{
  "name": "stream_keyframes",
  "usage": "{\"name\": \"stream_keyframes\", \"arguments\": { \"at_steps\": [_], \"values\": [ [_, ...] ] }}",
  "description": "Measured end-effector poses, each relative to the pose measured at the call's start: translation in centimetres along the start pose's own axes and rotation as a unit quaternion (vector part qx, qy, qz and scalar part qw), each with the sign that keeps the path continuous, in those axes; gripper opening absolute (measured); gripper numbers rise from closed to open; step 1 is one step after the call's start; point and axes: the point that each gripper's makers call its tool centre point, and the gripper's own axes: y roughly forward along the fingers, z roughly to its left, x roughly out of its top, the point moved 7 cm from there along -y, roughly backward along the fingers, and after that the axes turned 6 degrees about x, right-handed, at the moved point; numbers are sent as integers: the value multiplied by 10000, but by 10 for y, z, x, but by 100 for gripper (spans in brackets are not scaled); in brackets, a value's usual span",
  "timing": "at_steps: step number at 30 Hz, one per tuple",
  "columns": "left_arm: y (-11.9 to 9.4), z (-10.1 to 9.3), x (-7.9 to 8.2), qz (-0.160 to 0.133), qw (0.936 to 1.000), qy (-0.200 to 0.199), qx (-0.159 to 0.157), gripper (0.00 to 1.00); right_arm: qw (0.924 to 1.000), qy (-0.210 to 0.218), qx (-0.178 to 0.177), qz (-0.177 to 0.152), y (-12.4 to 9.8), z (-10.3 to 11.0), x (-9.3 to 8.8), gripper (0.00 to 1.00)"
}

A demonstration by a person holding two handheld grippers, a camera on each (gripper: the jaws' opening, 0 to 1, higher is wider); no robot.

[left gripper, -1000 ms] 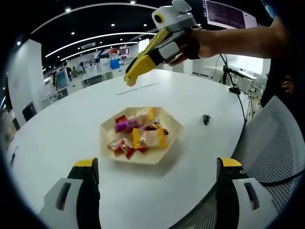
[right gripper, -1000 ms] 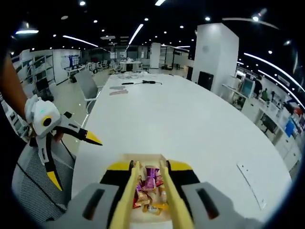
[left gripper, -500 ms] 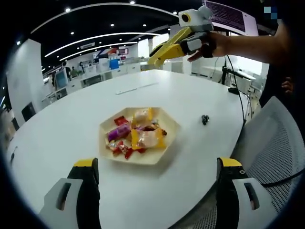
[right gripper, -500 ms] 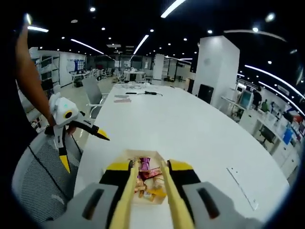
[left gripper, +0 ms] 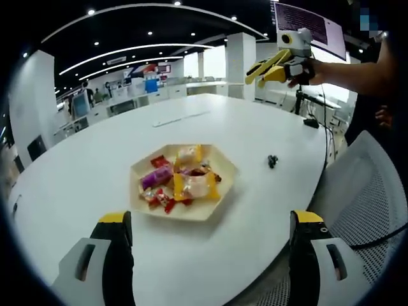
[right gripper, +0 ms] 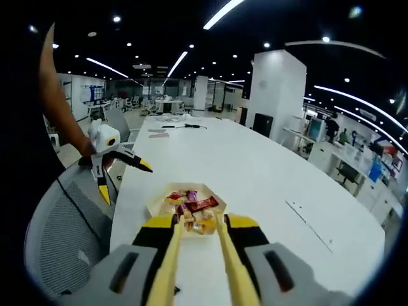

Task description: Place the target food into the container with the food tongs after gripping and lifting it, then release it inside without dropping or visibly crushing the food.

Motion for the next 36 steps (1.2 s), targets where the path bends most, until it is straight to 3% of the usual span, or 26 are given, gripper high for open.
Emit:
{"name": "stream_keyframes", "arguments": {
  "at_steps": [8, 18, 19, 25, 31, 36],
  "values": [
    [0, 0, 0, 10, 10000, -1, 8, 99, 9994, 177, -244, -192, -16, 9, -19, 29],
    [-1, 0, 2, -46, 10000, 2, 41, 99, 9985, 471, -278, -22, -23, 24, -64, 29],
    [-1, 0, 1, -21, 10000, 4, 40, 99, 9977, 658, -145, 85, -23, 29, -70, 28],
    [1, -1, -1, 59, 10000, 15, -12, 99, 9973, 633, -29, 379, -12, 41, -99, 28],
    [1, -3, -1, 81, 9999, 108, -2, 99, 9963, 738, -5, 443, -2, 46, -125, 28],
    [0, -1, -1, 82, 9999, 71, 41, 99, 9962, 720, 66, 488, 5, 50, -134, 28]
  ]
}}
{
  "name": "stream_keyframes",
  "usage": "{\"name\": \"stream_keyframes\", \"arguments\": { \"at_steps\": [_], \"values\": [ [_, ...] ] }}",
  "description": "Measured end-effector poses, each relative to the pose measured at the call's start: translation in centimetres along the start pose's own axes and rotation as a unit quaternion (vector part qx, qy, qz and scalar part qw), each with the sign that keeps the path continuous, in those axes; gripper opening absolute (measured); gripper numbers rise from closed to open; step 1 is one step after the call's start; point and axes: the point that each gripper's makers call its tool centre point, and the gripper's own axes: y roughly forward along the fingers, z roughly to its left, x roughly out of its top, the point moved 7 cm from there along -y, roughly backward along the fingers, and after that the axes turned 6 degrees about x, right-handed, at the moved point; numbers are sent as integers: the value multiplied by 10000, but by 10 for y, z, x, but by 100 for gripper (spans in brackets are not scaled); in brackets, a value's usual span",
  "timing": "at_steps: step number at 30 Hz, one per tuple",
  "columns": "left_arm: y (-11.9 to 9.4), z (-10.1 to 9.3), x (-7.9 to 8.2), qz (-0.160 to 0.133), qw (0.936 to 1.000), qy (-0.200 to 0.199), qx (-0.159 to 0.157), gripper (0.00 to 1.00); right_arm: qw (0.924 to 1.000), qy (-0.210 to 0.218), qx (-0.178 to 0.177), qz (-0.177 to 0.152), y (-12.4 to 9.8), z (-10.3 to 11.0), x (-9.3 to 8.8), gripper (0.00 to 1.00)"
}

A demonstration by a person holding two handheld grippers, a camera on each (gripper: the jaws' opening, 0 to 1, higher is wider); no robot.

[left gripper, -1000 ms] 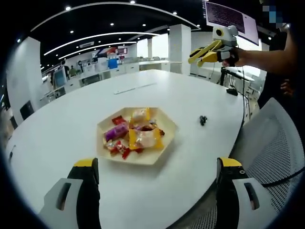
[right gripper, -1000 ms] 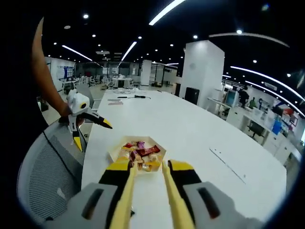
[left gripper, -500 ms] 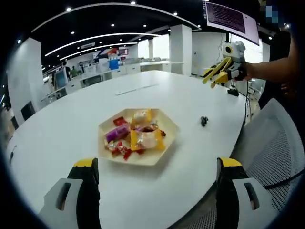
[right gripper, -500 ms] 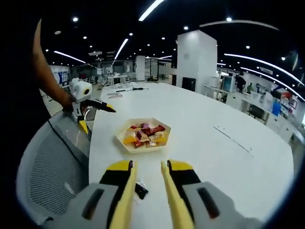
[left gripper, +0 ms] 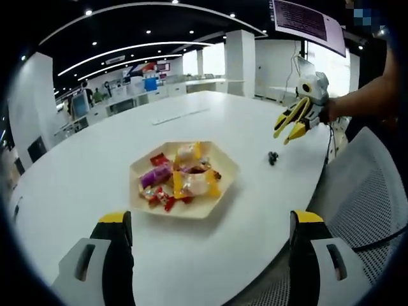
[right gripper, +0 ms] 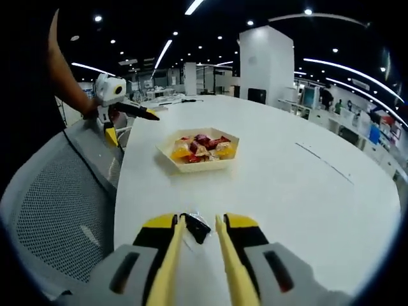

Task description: Place the target food into the container with the food tongs after gripping and lifting it, then release it inside without dropping or visibly crushing the food.

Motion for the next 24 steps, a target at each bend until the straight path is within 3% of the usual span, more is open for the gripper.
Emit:
{"name": "stream_keyframes", "arguments": {
  "at_steps": [5, 10, 16, 18, 23, 24],
  "values": [
    [0, 0, -1, 34, 10000, -10, -18, 99, 9997, -212, 64, 118, 8, 0, -1, 29],
    [0, 0, -1, 43, 10000, -34, 3, 99, 9971, -573, 227, 436, 20, -2, -1, 29],
    [0, 1, -2, 64, 10000, -71, 6, 99, 9966, -587, 311, 491, 30, -6, -3, 29],
    [0, 1, -1, 46, 9999, -92, 17, 99, 9935, -724, 332, 817, 33, -7, -12, 29],
    [0, 2, -1, 31, 9999, -117, 49, 99, 9966, -370, 282, 680, 36, -5, -12, 27],
    [0, 2, -1, 37, 9999, -133, 55, 99, 9973, -74, 174, 710, 36, -6, -13, 26]
  ]
}}
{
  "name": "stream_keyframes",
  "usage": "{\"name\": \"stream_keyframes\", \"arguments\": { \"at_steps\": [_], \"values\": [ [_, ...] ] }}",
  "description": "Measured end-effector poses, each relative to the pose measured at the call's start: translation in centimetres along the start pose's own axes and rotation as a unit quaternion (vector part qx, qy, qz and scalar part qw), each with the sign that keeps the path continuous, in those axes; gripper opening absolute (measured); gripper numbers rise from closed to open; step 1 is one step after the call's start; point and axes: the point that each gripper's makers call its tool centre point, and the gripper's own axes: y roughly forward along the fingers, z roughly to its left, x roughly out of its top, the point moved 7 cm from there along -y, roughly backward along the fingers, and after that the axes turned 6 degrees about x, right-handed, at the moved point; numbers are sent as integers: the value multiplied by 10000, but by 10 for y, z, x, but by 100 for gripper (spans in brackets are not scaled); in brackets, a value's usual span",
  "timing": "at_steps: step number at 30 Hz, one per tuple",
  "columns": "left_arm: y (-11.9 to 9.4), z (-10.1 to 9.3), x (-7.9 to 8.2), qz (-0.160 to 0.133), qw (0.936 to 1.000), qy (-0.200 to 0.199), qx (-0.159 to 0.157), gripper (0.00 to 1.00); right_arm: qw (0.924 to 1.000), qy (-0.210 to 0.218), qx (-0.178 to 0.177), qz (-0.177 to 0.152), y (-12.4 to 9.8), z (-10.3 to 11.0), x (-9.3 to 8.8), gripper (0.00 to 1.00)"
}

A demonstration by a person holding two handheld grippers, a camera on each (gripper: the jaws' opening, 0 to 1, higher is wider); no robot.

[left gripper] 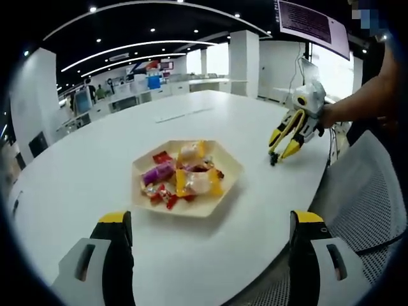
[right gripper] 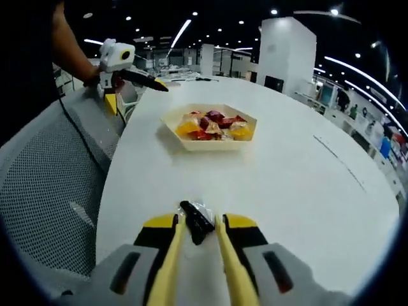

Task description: Place the target food into the container with the food tongs after gripping and lifting it, then release it inside without dropping or visibly crushing the food.

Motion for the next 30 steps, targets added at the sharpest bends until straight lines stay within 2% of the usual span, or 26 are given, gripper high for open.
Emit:
{"name": "stream_keyframes", "arguments": {
  "at_steps": [6, 8, 12, 22, 28, 30],
  "values": [
    [0, 1, 0, -18, 10000, -9, 25, 99, 9997, 190, -56, 117, 1, -2, 2, 24],
    [0, 1, 0, -21, 10000, -13, 34, 99, 9984, 490, -164, 246, -1, -5, 2, 23],
    [-1, 1, 2, -62, 10000, -20, 43, 99, 9986, 348, -208, 346, 0, -4, 5, 22],
    [-3, 3, 4, -159, 9998, -15, 116, 99, 9963, 686, -414, 308, -12, -10, 6, 21],
    [-3, 3, 4, -136, 9998, -39, 140, 99, 9962, 575, -527, 380, -9, -10, 4, 23],
    [-2, 1, 3, -103, 9999, -7, 114, 99, 9973, 352, -519, 376, -6, -9, 3, 24]
  ]
}}
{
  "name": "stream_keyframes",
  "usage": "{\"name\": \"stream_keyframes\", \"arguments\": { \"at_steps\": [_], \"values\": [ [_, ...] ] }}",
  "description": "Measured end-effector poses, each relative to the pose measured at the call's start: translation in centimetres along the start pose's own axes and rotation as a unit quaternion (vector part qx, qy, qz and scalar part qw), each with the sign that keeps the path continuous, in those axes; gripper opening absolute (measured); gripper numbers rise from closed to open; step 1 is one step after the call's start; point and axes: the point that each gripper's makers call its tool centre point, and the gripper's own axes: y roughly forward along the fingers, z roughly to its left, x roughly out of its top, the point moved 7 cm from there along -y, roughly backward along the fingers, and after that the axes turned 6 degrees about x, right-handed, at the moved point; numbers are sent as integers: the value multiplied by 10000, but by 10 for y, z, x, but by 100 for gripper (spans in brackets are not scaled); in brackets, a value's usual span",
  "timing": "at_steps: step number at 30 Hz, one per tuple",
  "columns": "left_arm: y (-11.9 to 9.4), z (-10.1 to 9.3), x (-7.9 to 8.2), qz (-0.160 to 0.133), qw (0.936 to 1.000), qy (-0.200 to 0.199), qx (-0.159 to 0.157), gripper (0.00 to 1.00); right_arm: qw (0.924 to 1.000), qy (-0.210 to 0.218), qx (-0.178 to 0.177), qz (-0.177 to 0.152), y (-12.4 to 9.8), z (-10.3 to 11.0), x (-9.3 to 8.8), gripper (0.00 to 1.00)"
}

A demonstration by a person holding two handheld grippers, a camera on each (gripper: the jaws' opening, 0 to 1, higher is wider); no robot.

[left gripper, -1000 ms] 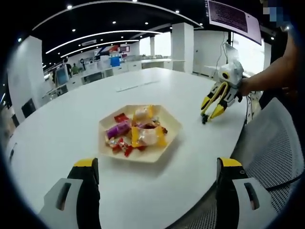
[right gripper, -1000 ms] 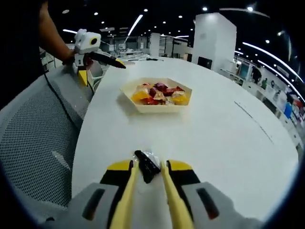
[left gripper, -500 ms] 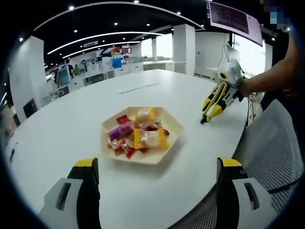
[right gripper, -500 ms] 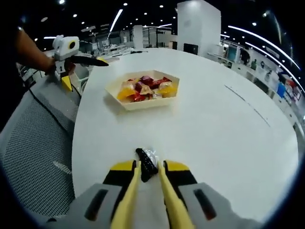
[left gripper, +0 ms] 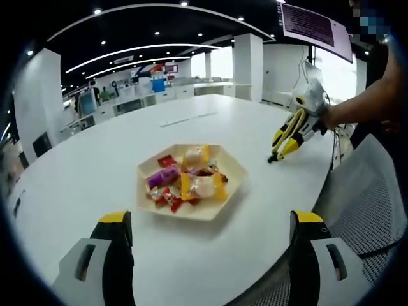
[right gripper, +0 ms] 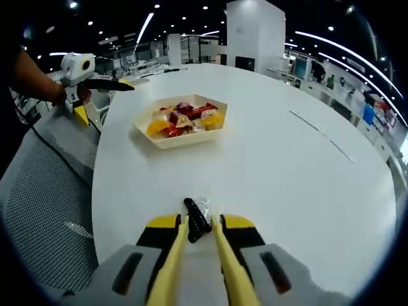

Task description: Place the target food into the container with the food tongs after gripping and lifting it, then release it inside without dropping or visibly crushing the food.

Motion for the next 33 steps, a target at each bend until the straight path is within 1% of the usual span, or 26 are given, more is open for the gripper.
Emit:
{"name": "stream_keyframes", "arguments": {
  "at_steps": [1, 3, 4, 5, 6, 7, 8, 9, 11, 12, 13, 15, 19, 23, 25, 27, 29, 33],
  "values": [
    [0, 0, 0, 6, 10000, 3, -12, 99, 9999, -115, -56, 9, 0, 0, 0, 25],
    [0, -1, -1, 31, 10000, 21, -18, 99, 10000, 23, 72, -58, 1, 2, 0, 27],
    [0, -1, -1, 32, 10000, 22, -20, 99, 9999, -14, 74, -87, 1, 2, 1, 27],
    [0, -1, -1, 35, 10000, 6, -22, 99, 9996, -257, 97, -119, 2, 1, 2, 27],
    [0, 0, -1, 37, 10000, -3, -10, 99, 9993, -361, 94, 5, 3, 0, 0, 27],
    [1, 1, -1, 32, 10000, -28, 2, 99, 9991, -403, 83, 32, 4, 1, 0, 27],
    [1, 1, -1, 30, 10000, -37, 6, 99, 9995, -259, 156, -57, 3, 0, 1, 26],
    [1, 2, -1, 32, 10000, -34, 8, 99, 9999, 53, 100, 14, 3, -2, -1, 25],
    [1, 2, -2, 47, 10000, -12, 18, 99, 9997, 138, -175, 76, 0, -7, 2, 22],
    [1, 2, -2, 55, 10000, -11, 10, 99, 9997, 124, -189, 61, 1, -7, 2, 21],
    [1, 2, -2, 63, 10000, -12, 6, 99, 9994, 307, -151, 104, 2, -5, 0, 20],
    [1, 3, -2, 68, 10000, -18, 7, 99, 9994, 221, -214, 133, 1, -5, 0, 20],
    [2, 1, -3, 91, 9999, 2, -46, 99, 9990, 382, -227, 112, -2, -5, 0, 20],
    [1, 1, -3, 84, 10000, -4, -46, 99, 9987, 428, -267, 120, -4, -9, 0, 20],
    [1, 1, -2, 70, 10000, -9, -41, 99, 9985, 436, -299, 124, -7, -11, 3, 20],
    [1, 0, -2, 63, 10000, -16, -45, 99, 9980, 557, -307, 10, -12, -14, 11, 21],
    [1, 1, -2, 69, 10000, -14, -43, 99, 9979, 566, -320, -77, -18, -19, 19, 21],
    [1, -1, -2, 50, 10000, -9, -76, 99, 9977, 527, -411, -115, -27, -30, 32, 21]
  ]
}}
